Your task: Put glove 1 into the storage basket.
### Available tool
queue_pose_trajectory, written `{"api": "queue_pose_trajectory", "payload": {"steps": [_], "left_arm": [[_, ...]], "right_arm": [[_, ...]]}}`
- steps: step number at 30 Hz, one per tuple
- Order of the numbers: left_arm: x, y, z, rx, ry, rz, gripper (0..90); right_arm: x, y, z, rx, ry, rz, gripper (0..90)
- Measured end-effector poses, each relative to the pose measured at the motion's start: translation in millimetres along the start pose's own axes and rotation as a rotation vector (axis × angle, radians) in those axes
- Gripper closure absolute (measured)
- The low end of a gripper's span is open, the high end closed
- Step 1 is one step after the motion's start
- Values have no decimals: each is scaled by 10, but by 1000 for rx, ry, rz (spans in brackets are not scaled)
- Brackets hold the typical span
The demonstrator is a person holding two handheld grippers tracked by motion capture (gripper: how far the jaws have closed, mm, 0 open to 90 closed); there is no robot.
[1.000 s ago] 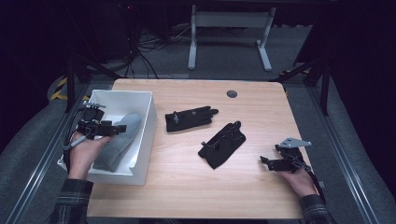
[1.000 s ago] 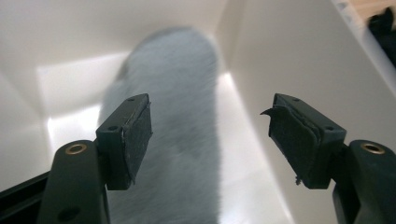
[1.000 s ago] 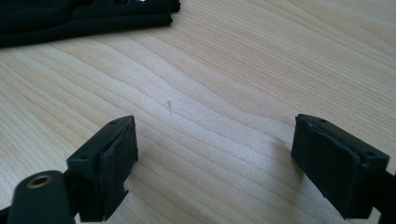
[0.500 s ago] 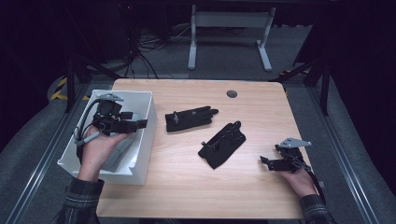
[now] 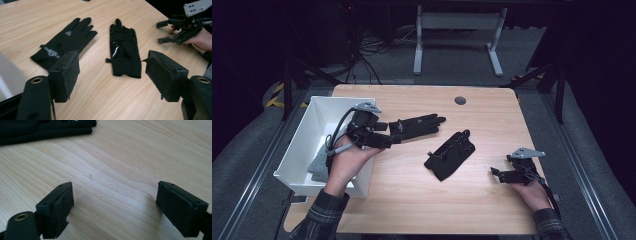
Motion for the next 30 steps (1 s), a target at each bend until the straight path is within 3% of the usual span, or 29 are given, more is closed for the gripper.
{"api": "queue_pose_trajectory", "payload": {"steps": [10,13,16,23,28,30], "left_arm": [[296,406,-21,-39,58,-43,280],[341,489,-47,-47,71,-45,277],[394,620,-103,-60,92,-39,277],[453,909,-287,-86,130,-31,267],[422,1062,-436,-105,144,-11,242],[397,1130,-510,-116,136,-6,238]], "right_arm": [[-3,-2,0,0,-2,2,157],[2,-14,3,-1,-5,-3,216],[2,-56,20,0,-15,-7,328],[-144,-158,143,36,-13,79,684],[-257,-145,223,31,-28,112,869],[-309,-123,269,30,-34,136,897]]}}
Point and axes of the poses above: each handheld gripper's, and its own axes: y roughly forward along the jaws, z roughly out of its top, x roughly to its right, the point moved 6 cm from there along y, roughly forward along the jaws, and after that the axes turned 10 degrees about -x, right-handed, at the moved point
